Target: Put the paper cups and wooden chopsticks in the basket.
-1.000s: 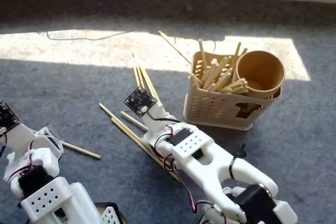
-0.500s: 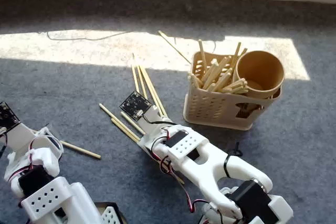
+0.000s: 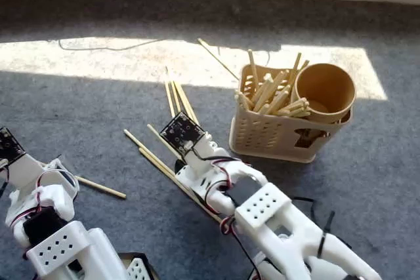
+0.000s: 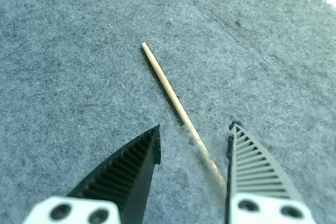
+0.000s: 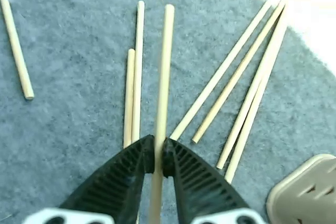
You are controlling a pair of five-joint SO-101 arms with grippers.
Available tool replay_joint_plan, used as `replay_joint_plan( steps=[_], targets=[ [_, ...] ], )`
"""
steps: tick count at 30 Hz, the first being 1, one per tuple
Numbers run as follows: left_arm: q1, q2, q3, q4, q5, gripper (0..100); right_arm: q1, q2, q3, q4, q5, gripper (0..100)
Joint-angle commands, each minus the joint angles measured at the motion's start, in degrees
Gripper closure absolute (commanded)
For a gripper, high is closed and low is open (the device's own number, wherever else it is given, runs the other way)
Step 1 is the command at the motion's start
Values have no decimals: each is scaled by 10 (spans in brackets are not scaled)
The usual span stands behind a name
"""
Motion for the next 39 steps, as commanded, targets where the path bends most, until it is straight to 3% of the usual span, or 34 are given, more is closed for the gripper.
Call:
replay_joint_plan(
  steps=[1, 8, 17, 25, 31, 39],
  targets=[
    [-4, -8, -3, -8, 2, 790, 9, -126, 1, 57, -4, 995],
    [-6, -8, 6, -11, 1, 790, 9, -289, -6, 141, -2, 995],
    [-7, -8, 7, -11, 1, 790, 15, -351, -97, 145, -2, 995],
    [-7, -8, 7, -11, 1, 790, 123, -350, -247, 140, -2, 995],
    [-7, -8, 7, -11, 1, 790, 207, -350, -300, -7, -2, 995],
    [-7, -8, 7, -11, 1, 790, 251, -349, -196, -233, -2, 995]
  ],
)
